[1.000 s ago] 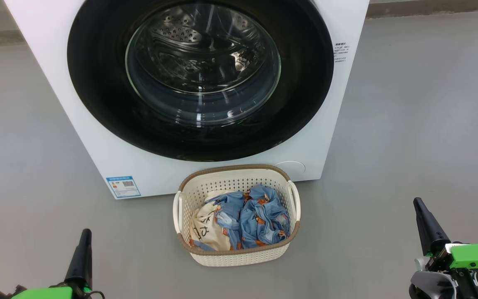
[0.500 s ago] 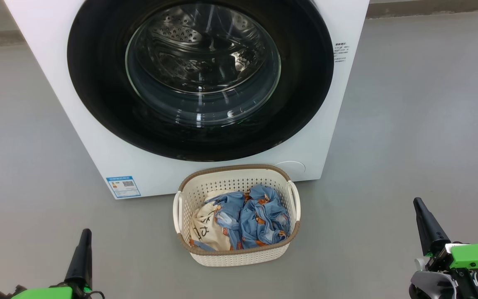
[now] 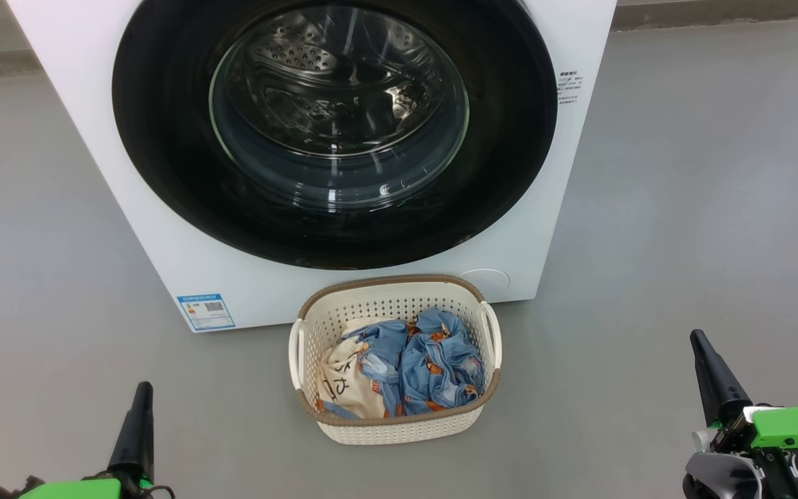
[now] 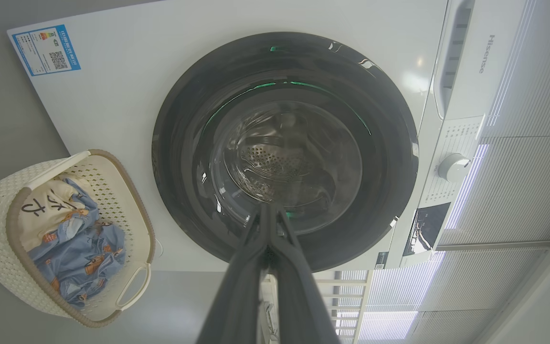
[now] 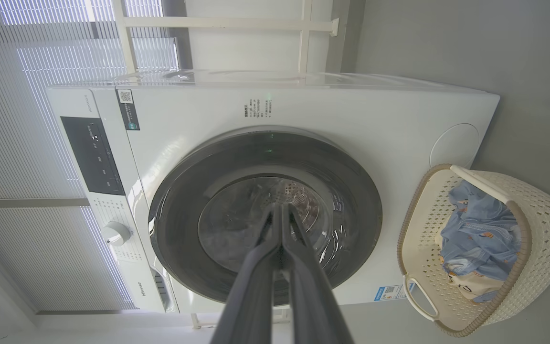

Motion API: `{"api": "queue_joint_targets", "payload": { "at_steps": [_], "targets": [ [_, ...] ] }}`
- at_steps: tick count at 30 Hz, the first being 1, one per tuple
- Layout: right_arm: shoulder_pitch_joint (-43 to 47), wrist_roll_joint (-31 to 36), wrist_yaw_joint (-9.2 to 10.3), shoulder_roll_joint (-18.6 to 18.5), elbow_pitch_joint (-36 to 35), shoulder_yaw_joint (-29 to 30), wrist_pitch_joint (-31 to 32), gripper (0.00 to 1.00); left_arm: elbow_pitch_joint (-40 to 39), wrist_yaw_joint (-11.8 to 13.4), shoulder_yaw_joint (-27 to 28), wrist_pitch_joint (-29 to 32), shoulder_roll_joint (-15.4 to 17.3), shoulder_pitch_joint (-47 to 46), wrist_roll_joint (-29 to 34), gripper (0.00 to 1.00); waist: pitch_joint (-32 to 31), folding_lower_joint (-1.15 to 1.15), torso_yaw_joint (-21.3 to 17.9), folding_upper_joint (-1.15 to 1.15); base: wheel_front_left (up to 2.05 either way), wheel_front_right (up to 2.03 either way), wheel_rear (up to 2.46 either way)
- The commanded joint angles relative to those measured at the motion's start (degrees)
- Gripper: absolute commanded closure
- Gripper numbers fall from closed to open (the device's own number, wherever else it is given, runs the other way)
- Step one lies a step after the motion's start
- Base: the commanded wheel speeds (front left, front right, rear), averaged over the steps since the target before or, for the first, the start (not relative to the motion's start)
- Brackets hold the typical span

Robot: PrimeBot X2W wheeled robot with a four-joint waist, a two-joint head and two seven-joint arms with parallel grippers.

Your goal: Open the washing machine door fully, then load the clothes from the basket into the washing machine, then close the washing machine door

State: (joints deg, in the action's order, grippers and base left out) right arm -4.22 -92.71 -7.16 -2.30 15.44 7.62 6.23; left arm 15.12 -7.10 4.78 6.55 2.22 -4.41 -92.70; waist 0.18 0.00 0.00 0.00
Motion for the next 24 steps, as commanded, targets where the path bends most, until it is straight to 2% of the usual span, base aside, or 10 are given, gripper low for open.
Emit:
{"api": "queue_joint_targets", "payload": {
  "at_steps": [1,4,5,10,14,18,24],
  "targets": [
    [-1.97,0.53,-0.33,-0.58,-1.42,-1.11,0.25,1.0,-1.09,-0.39,1.72,-0.08,0.65,-1.78,0.52,1.0,0.0,0.0,0.0,0.0,0.0,0.0,0.0],
    [-1.97,0.53,-0.33,-0.58,-1.42,-1.11,0.25,1.0,-1.09,-0.39,1.72,-0.08,0.65,-1.78,0.52,1.0,0.0,0.0,0.0,0.0,0.0,0.0,0.0],
    [0.0,0.0,0.0,0.0,0.0,0.0,0.0,0.0,0.01,0.0,0.0,0.0,0.0,0.0,0.0,0.0,0.0,0.0,0.0,0.0,0.0,0.0,0.0],
    [0.7,-0.03,0.01,0.74,1.93,-0.1,-0.03,0.0,1.82,0.08,-0.42,-0.27,-0.28,0.6,-0.02,0.0,0.06,0.0,0.0,0.0,0.0,0.0,0.0],
    [0.19,-0.06,-0.01,0.68,1.29,-0.09,-0.11,0.0,1.49,0.06,-1.05,-1.15,-0.25,0.03,-0.05,0.0,-0.07,0.13,0.04,0.0,0.0,0.0,0.0],
    [-0.12,0.17,-0.02,0.64,1.02,-0.21,-0.42,0.0,1.23,0.05,-1.52,-1.85,-0.22,-0.33,-0.08,0.0,-0.01,0.02,0.04,0.0,0.0,0.0,0.0],
    [-0.84,0.34,-0.03,0.57,0.32,-0.37,-0.77,0.0,0.82,0.02,-2.21,-2.88,-0.17,-0.99,0.09,0.0,0.06,0.0,0.04,0.0,0.0,0.0,0.0]
  ]
}}
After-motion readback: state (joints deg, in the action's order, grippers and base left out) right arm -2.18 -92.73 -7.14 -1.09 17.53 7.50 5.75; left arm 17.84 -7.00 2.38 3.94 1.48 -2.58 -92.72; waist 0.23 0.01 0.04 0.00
